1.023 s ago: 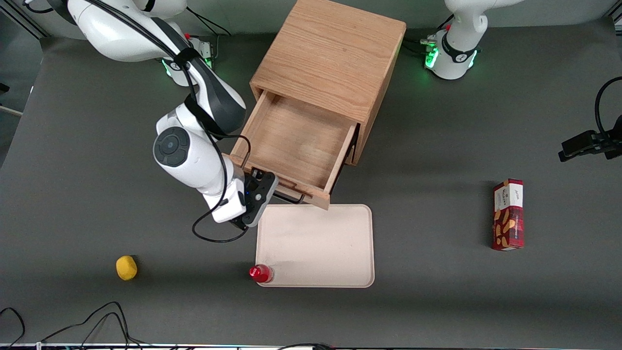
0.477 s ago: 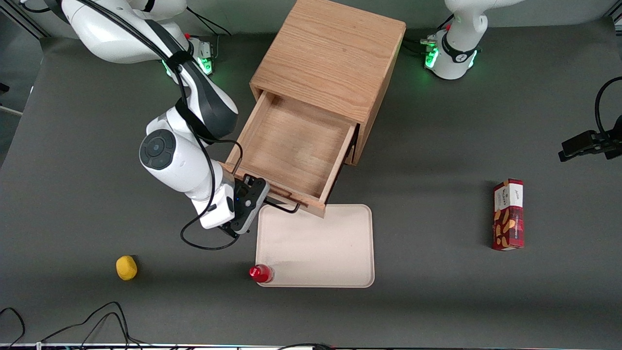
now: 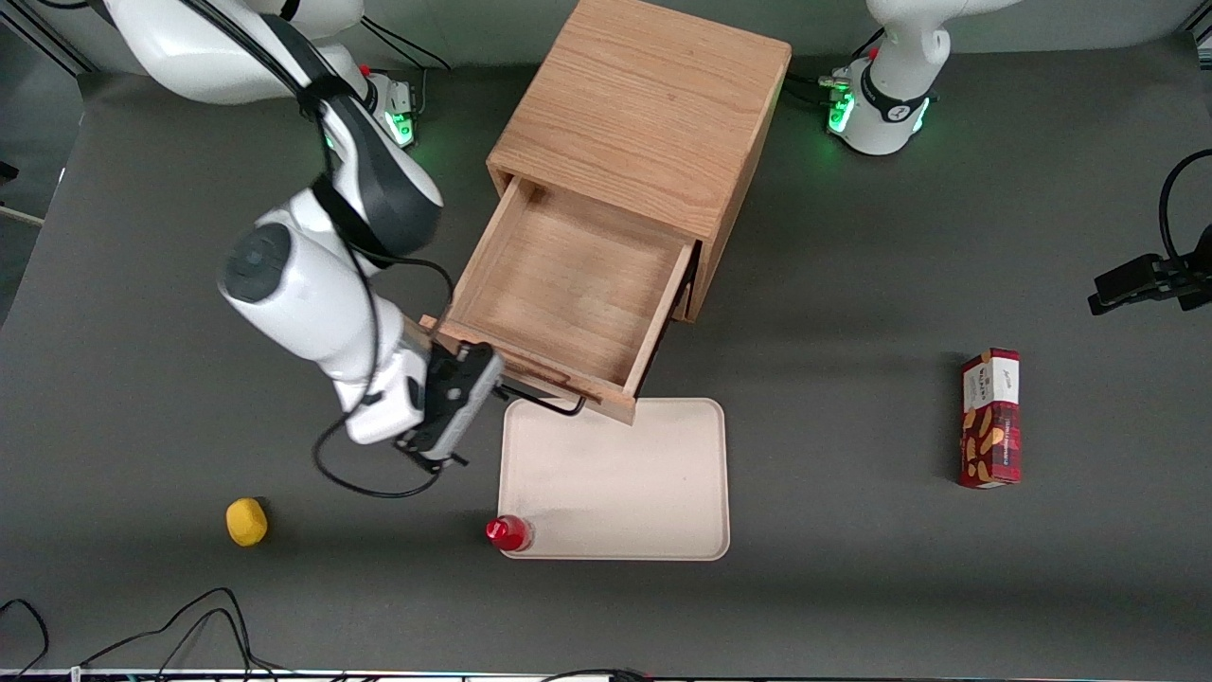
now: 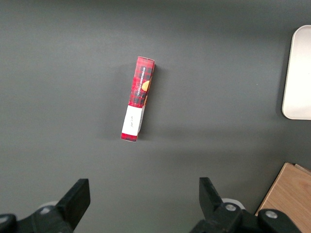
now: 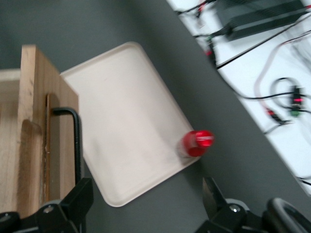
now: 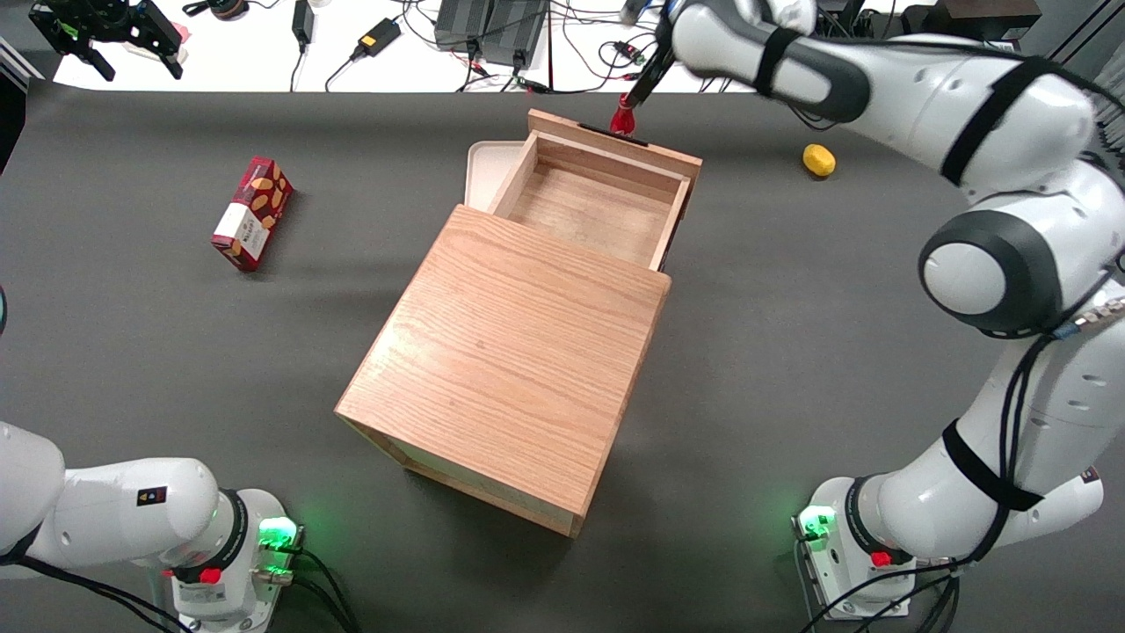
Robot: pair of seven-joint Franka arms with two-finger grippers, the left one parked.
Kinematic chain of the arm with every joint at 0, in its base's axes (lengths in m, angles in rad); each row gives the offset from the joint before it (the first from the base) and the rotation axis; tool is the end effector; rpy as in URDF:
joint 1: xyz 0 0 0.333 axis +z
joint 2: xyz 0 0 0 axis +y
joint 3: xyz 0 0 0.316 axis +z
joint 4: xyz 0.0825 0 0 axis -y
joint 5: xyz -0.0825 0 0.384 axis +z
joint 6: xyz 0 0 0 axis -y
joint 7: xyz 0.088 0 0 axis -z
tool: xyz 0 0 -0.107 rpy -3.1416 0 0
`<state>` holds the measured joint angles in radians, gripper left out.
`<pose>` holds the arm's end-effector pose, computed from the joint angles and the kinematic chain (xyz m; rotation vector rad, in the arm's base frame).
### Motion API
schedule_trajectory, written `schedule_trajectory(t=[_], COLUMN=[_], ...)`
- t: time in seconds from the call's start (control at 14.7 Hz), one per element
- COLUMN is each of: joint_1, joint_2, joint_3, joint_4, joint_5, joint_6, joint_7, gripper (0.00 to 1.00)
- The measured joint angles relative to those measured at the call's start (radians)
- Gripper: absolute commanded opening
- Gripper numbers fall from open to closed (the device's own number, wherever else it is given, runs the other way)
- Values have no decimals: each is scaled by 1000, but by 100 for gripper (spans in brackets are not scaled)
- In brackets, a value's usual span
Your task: Open upper drawer
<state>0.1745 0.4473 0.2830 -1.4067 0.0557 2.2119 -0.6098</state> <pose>0.6619 0.2846 0.4951 -2.5944 -1.4053 -0.5765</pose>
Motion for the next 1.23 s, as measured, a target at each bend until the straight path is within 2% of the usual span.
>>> schedule_trajectory(t=[0.14,0.27,0.48,0.68,0.89,1.02,1.23], joint_1=[-43,-88,-156,-220,-239,-240,-247], joint_2=[-78,-155,-266,-390,-473,-495,-494], joint_3=[-14,-28,-46,-51,-68,-97,-116], joint_4=[3,3,-20,-107,-165,-204,-259], joint_5=[23,60,73,75,75,61,-16], joint_6=[-43,-155,-326,-467,-629,-683,-683], joint_7=[23,46,139,351,612,698,718], gripper=[100,100,100,100,100,100,100])
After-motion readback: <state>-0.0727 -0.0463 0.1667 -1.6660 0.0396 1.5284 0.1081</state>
